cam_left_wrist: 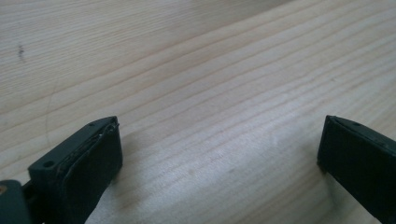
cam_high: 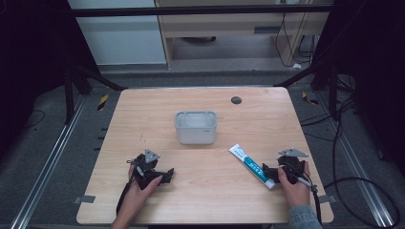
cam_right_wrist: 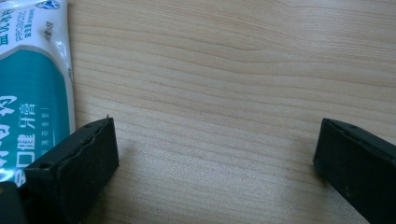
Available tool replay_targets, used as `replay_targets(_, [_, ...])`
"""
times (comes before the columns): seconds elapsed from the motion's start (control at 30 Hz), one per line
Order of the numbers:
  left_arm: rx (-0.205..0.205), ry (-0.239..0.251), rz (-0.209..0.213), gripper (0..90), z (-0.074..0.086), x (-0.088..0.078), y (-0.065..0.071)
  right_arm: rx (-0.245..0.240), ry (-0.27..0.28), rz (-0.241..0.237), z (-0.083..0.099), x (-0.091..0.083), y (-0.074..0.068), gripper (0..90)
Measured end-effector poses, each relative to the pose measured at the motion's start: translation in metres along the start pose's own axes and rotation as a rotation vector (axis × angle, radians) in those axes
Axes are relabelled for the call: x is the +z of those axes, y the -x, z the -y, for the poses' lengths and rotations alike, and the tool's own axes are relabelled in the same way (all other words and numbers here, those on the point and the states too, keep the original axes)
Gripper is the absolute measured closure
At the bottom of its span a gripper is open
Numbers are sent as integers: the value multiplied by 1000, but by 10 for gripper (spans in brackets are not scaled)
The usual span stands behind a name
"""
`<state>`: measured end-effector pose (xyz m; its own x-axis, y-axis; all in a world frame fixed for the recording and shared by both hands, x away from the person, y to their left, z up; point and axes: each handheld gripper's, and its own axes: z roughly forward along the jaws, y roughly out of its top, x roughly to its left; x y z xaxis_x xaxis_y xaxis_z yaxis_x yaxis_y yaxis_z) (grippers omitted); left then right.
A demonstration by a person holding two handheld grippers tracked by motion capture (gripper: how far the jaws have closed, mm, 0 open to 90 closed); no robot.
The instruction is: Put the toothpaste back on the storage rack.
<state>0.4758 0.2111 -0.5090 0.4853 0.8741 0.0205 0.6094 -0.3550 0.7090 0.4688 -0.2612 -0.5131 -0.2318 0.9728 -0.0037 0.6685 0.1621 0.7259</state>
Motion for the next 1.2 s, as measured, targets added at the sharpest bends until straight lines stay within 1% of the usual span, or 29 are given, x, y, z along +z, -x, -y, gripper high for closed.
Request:
replay_targets(0.13, [17,4,24,0,-1,2,-9,0,-1,1,0,0,0,3])
replay_targets(0.2, [15,4,23,0,-2,2,-11,-7,-1,-6,-1,0,1,4])
replay_targets(0.23, [16,3,22,0,-1,1,-10,-12,0,-11,-1,0,2,24])
replay_targets(0.27, [17,1,24,0,0,1,-9,-18,-3,-17,-2,-1,4,76])
replay_targets(0.3, [15,3,21,0,0,0,-9,-31,19,13,-4,-4,5,119])
replay_targets(0.33, [16,2,21,0,1,-1,-8,-76,41,22,-9,-13,1,77])
replay_targets(0.37, [16,1,21,0,2,-2,-8,-76,41,22,-9,-13,1,77])
replay_targets(0.4, [17,1,20,0,2,-2,-8,-94,47,15,-12,-17,-1,63])
replay_targets(0.43, [17,1,21,0,3,-2,-8,-127,58,-4,-16,-24,-7,51])
replay_targets(0.47, [17,0,20,0,2,-2,-8,-180,58,-5,-21,-30,-13,39])
replay_targets(0.5, [12,2,16,0,2,-1,-8,-212,42,22,-24,-33,-18,52])
replay_targets(0.53, [9,0,12,0,1,-1,-8,-254,38,66,-28,-40,-27,71])
replay_targets(0.57, [7,-1,10,0,1,-1,-9,-254,38,66,-28,-40,-27,71])
replay_targets(0.6, [8,-1,10,0,1,-1,-9,-273,29,18,-31,-46,-36,58])
replay_targets(0.63, [8,-1,10,0,1,-1,-8,-273,29,18,-31,-46,-36,58])
replay_targets(0.67, [8,-1,10,0,1,-1,-9,-309,11,14,-34,-52,-46,95])
replay_targets(0.73, [13,2,17,0,0,0,-9,-314,14,24,-35,-55,-48,97])
replay_targets(0.77, [20,3,25,0,0,0,-9,-314,21,19,-38,-58,-51,121])
replay_targets(0.8, [26,3,30,0,0,0,-10,-308,19,6,-41,-59,-53,147])
replay_targets(0.83, [31,1,35,0,1,0,-10,-308,-4,-23,-48,-59,-57,169])
replay_targets(0.87, [29,4,34,0,1,0,-10,-308,-4,-23,-48,-59,-57,169])
replay_targets(0.9, [29,3,33,0,1,0,-10,-303,-7,-42,-51,-59,-59,209])
replay_targets(0.93, [21,2,24,0,0,0,-9,-302,-14,-63,-54,-59,-61,218])
replay_targets(1.0, [-6,1,-2,0,-1,1,-6,-309,-21,-96,-61,-62,-65,275])
replay_targets(1.03, [-11,1,-9,0,-1,1,-5,-304,-28,-111,-64,-63,-67,274])
replay_targets(1.07, [-13,1,-12,0,-1,1,-4,-287,-70,-119,-70,-63,-71,298])
replay_targets(1.13, [-10,1,-9,0,-1,1,-4,-289,-83,-124,-71,-63,-72,302])
replay_targets(1.17, [-4,0,-5,0,0,0,-5,-295,-98,-127,-72,-63,-75,304])
replay_targets(1.2, [-3,0,-2,0,0,0,-5,-308,-98,-123,-73,-63,-77,312])
